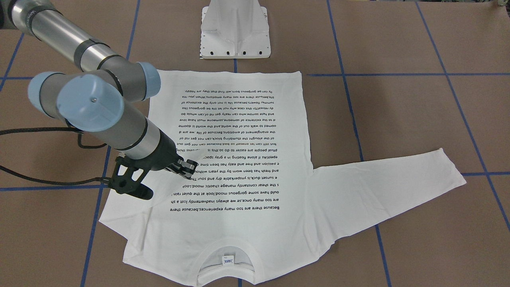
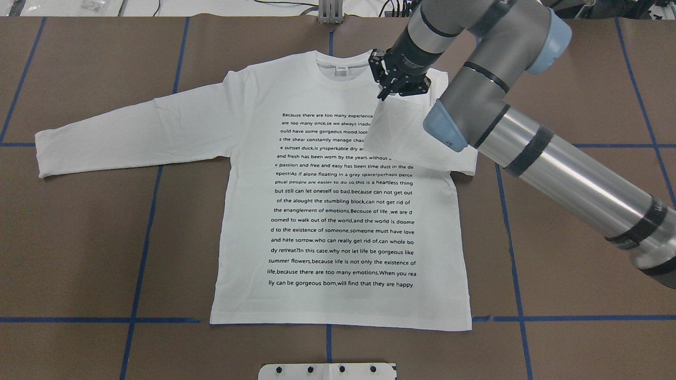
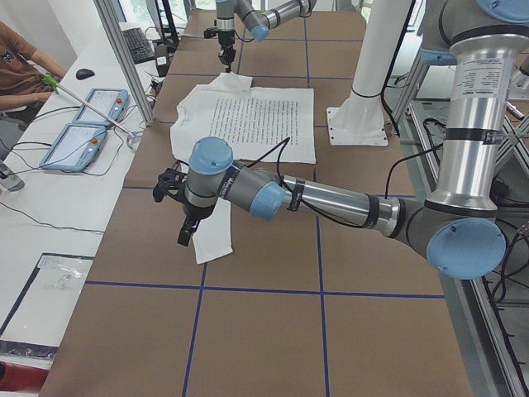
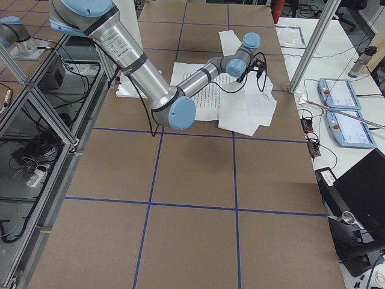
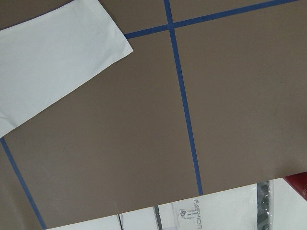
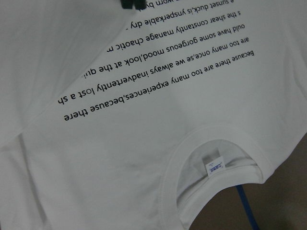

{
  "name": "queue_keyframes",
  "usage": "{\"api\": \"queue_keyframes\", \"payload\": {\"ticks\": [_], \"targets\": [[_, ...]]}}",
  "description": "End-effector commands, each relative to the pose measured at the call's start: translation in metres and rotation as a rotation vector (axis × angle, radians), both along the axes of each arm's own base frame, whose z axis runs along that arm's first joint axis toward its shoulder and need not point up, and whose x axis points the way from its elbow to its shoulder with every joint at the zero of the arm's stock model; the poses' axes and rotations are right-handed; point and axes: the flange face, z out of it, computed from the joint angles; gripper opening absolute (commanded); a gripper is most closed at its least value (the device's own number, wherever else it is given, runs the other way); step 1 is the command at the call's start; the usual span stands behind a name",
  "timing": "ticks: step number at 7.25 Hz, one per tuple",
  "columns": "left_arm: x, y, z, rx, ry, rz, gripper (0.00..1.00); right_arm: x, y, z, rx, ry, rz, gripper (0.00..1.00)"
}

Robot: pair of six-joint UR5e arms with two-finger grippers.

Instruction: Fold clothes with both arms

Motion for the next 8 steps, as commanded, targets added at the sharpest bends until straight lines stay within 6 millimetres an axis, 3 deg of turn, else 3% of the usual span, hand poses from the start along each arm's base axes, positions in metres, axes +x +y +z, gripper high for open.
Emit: {"api": "queue_keyframes", "payload": {"ticks": [1,2,4,5,6,8], "targets": [[0.003,0.000,-0.001,0.004,0.000,0.006,1.00,-0.073,0.007,-0.099,-0.001,-0.011,0.058,0.00],[0.004,0.000,-0.001,0.004,0.000,0.008,1.00,-0.115,0.023,-0.121,0.034,-0.009,0.063,0.00],[0.006,0.000,-0.002,0.005,0.001,0.013,1.00,-0.153,0.037,-0.118,0.083,-0.061,0.087,0.00],[0.006,0.003,0.001,-0.001,0.001,0.012,1.00,-0.168,0.042,-0.137,0.088,-0.073,0.098,0.00],[0.007,0.003,0.001,-0.003,0.007,0.015,1.00,-0.192,0.054,-0.142,0.106,-0.078,0.113,0.00],[0.013,0.003,0.001,-0.007,0.009,0.021,1.00,-0.200,0.056,-0.145,0.086,-0.095,0.164,0.00]]}}
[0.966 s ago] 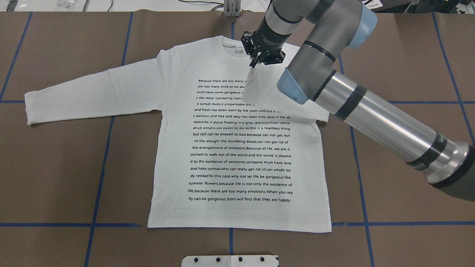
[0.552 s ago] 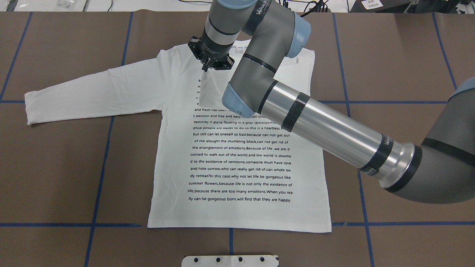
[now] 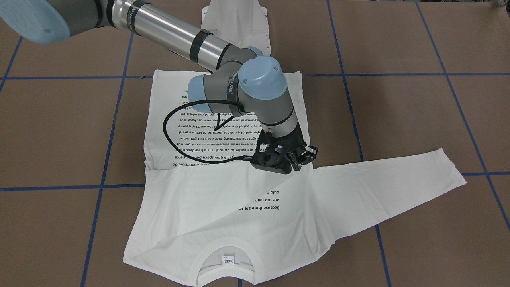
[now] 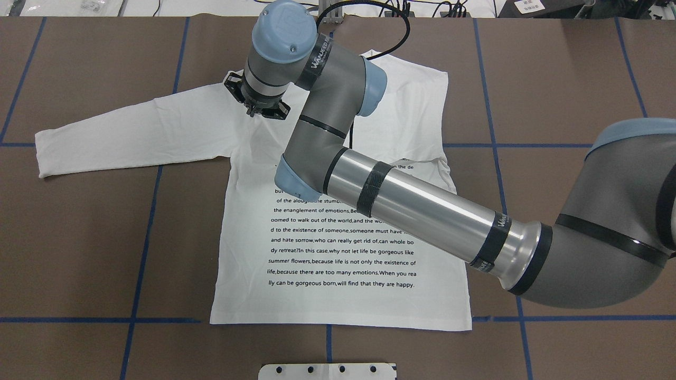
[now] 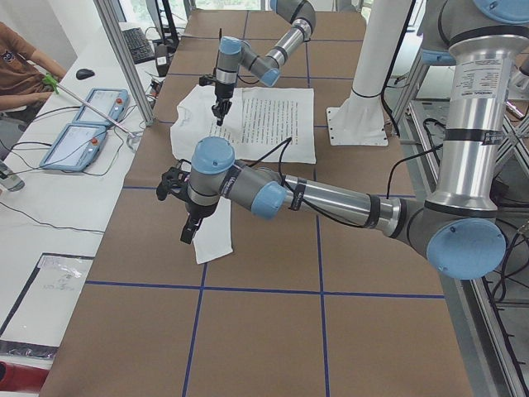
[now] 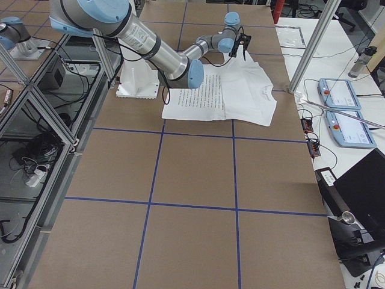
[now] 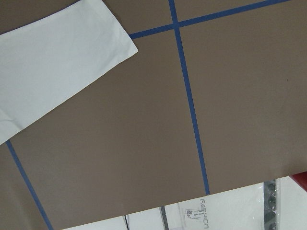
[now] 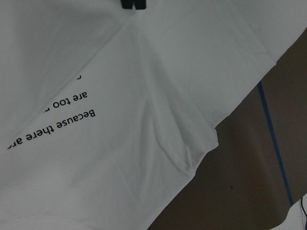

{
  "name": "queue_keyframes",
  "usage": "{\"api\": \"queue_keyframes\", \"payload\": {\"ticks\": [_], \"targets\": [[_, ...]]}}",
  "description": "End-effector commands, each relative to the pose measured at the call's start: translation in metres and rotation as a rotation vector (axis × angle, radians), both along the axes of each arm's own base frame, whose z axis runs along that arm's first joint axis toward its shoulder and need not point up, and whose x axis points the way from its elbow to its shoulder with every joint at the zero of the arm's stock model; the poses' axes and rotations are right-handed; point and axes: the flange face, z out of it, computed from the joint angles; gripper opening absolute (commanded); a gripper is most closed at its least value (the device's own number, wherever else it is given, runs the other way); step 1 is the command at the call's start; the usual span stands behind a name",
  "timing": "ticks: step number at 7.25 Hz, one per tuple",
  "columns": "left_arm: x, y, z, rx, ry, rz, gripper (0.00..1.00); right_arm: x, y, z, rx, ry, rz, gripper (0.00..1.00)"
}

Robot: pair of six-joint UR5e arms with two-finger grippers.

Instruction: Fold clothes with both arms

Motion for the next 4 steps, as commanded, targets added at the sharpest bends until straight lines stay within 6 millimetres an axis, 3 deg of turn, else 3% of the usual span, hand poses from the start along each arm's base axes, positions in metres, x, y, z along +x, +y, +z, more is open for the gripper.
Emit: {"api": "queue_keyframes", "payload": {"ticks": [1,2,4], "targets": [[0.003,0.000,0.001,-0.005,0.002,0.002,1.00,-0.006,0.002,-0.013,-0.016,-0.024,0.037,0.00],[0.005,0.000,0.001,-0.007,0.002,0.007,1.00,-0.010,0.004,-0.019,-0.014,-0.023,0.059,0.00],[0.011,-0.001,0.000,0.003,0.002,0.022,1.00,-0.018,0.004,-0.012,-0.002,-0.026,0.071,0.00]]}}
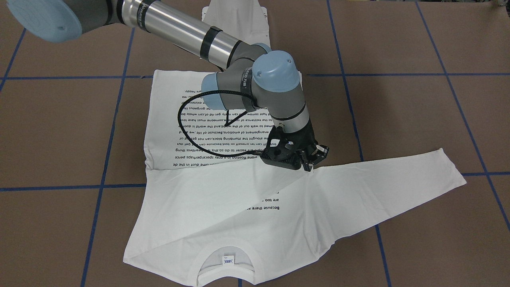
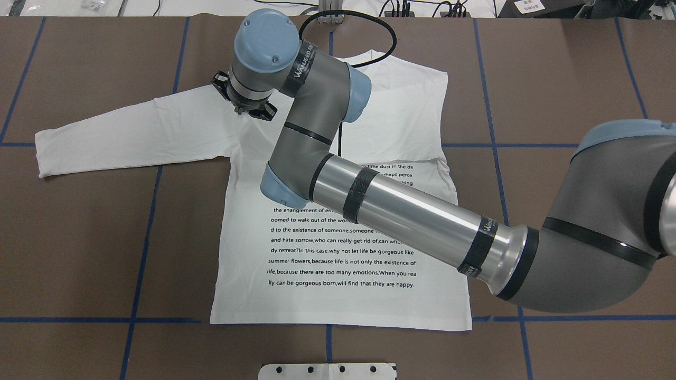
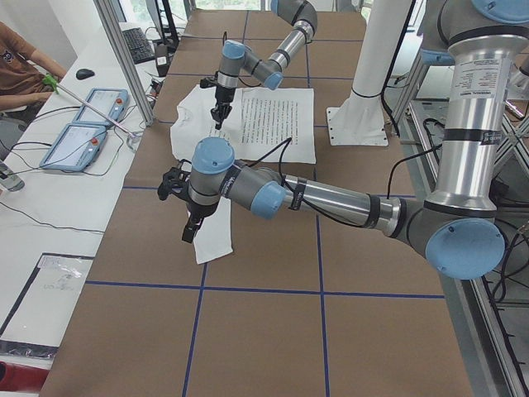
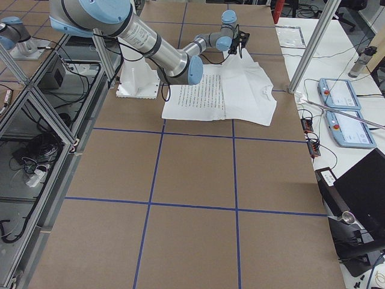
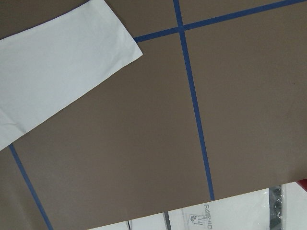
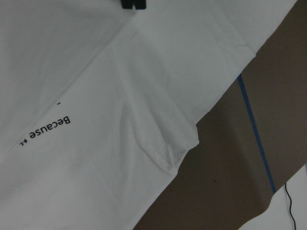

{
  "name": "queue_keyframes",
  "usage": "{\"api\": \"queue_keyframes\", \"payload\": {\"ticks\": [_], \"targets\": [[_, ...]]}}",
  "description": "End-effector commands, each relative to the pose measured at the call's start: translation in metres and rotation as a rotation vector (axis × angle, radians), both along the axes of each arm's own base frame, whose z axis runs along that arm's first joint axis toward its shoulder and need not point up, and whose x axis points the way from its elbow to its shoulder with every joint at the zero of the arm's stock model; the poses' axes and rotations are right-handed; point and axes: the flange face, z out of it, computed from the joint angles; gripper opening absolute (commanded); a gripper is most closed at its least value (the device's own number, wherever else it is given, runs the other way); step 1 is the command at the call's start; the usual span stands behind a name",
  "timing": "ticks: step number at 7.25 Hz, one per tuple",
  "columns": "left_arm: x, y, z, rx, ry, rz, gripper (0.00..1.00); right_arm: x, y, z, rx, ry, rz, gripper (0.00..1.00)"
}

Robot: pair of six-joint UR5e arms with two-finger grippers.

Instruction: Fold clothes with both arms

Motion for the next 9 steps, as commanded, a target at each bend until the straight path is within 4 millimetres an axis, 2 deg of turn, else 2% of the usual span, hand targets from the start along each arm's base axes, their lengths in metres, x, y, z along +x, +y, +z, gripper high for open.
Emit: {"api": "queue_keyframes", "payload": {"ticks": [1,2,3,4,5,6,7,8,9], "targets": [[0.004,-0.001,-0.003,0.022,0.003,0.006,1.00,-0.006,-0.002,0.007,0.009,-0.005,0.014,0.53],[0.006,-0.002,0.004,0.010,0.002,0.009,1.00,-0.007,-0.003,0.009,-0.002,-0.004,0.019,0.64],[0.027,-0.006,0.014,0.005,-0.004,0.048,1.00,-0.008,-0.002,0.005,-0.007,-0.008,0.021,0.69],[0.043,-0.010,0.025,-0.005,-0.005,0.074,1.00,-0.008,-0.002,-0.007,-0.030,-0.026,0.035,0.89],[0.047,-0.021,0.041,-0.063,0.017,0.030,1.00,-0.001,0.001,-0.019,-0.102,-0.064,0.067,0.99],[0.074,-0.035,0.057,-0.102,0.046,0.014,1.00,0.016,0.013,-0.014,-0.109,-0.058,0.066,0.99],[0.110,-0.052,0.076,-0.137,0.058,0.028,0.98,0.050,0.020,0.008,-0.121,-0.037,0.073,0.99],[0.154,-0.067,0.101,-0.186,0.064,0.054,0.96,0.088,0.021,0.051,-0.137,-0.029,0.072,0.99],[0.163,-0.071,0.116,-0.191,0.073,0.051,0.94,0.132,0.019,0.093,-0.137,-0.028,0.045,0.99]]}}
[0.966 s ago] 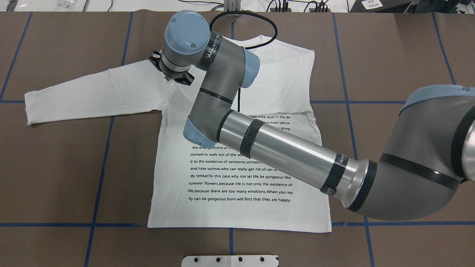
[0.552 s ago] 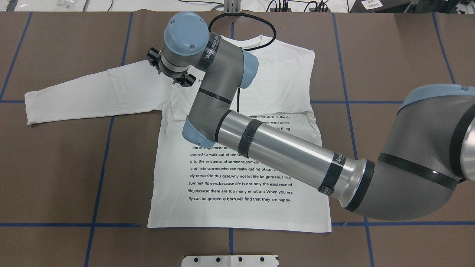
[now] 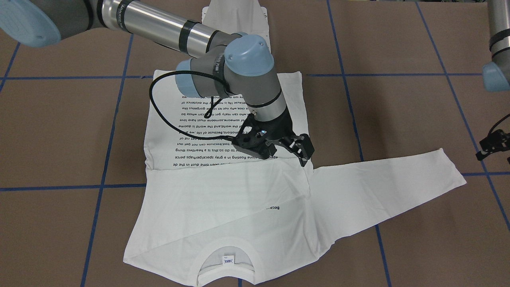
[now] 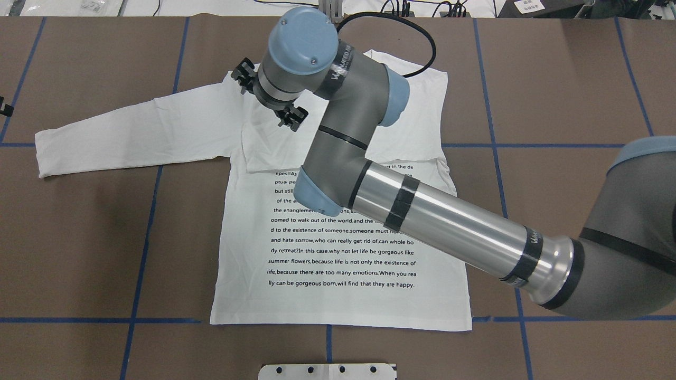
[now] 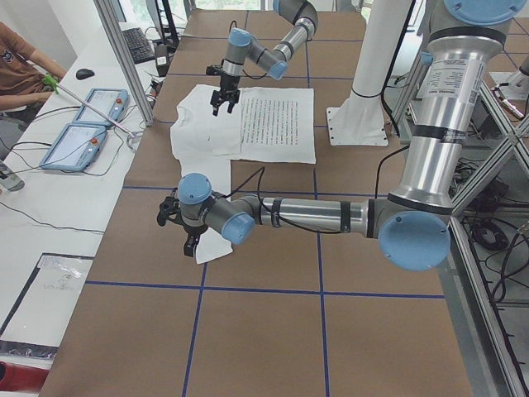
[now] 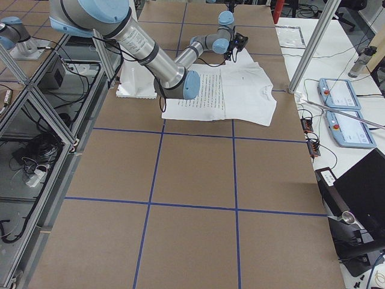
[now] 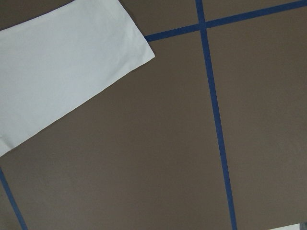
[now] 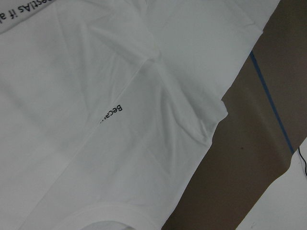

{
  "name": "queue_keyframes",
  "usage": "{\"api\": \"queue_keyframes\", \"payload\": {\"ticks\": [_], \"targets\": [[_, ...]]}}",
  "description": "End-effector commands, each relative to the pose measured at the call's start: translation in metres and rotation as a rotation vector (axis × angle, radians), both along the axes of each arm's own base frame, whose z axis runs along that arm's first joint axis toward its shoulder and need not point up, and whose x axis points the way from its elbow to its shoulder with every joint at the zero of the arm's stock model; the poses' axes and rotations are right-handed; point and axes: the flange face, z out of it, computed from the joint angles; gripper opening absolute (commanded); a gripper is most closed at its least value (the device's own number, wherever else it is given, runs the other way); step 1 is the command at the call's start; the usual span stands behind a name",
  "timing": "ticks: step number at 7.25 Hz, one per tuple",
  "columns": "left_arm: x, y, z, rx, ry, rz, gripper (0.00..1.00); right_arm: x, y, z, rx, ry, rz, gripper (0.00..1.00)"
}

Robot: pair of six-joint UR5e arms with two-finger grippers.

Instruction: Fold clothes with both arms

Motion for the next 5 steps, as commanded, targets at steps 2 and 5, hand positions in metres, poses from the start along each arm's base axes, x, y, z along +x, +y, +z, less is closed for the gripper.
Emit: {"api": "queue_keyframes", "payload": {"ticks": [2,5], "targets": [[0.050,-0.008,0.040,-0.057,0.001,0.037,0.82,0.123,0.005,0.136,0.073,0.069,-0.086,0.99],[0.057,-0.015,0.055,-0.089,-0.009,0.042,0.73,0.135,0.004,0.158,0.074,0.085,-0.095,0.99]]}}
